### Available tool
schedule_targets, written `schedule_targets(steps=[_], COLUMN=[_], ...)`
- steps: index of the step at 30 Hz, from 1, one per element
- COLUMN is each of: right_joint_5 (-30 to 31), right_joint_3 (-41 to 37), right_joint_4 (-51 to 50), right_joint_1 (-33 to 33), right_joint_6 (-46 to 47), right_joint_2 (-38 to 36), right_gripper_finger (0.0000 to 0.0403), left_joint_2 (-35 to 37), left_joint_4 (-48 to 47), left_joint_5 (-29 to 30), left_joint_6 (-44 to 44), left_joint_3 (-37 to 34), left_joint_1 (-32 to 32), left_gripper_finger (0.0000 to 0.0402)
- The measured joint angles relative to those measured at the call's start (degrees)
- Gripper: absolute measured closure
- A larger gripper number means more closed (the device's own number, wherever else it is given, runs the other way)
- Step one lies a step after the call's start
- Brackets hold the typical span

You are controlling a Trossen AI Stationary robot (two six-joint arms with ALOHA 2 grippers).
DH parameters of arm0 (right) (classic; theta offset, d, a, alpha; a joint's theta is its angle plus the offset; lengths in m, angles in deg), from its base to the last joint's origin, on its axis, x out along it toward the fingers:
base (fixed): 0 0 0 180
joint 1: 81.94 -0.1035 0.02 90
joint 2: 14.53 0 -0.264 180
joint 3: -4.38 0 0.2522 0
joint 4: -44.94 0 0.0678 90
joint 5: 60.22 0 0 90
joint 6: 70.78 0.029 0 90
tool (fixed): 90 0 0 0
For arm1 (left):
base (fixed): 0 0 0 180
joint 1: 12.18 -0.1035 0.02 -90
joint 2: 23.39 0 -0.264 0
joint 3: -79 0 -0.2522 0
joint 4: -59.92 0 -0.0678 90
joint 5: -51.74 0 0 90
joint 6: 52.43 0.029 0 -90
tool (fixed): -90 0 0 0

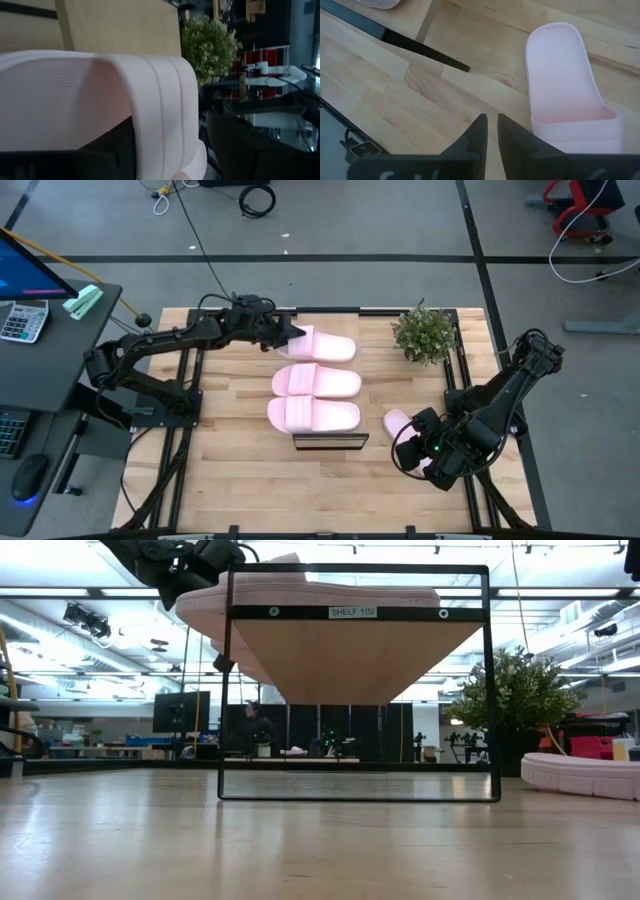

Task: Pick and place slides into the shelf
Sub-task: Put the pink slipper on the shelf

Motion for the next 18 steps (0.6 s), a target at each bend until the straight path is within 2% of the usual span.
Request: schedule_targets(steps=[11, 18], right_joint_5=[0.0, 0.0], right_joint_3=[0.0, 0.0], right_joint_4=[0.0, 0.0], right_joint_1=[0.0, 0.0], right_joint_6=[-0.1, -0.1], right_joint_2=[0.0, 0.0], right_gripper_finger=[0.0353, 0.0353], left_joint_2=[0.0, 0.0], left_joint_4=[0.0, -0.2], left_joint_5=[-0.2, -0.1], left_joint_6=[-1.2, -1.2], left_joint_3=[0.0, 0.0], left_joint_1=[4.3, 4.3], left_gripper_finger=[0.0168, 0.0160])
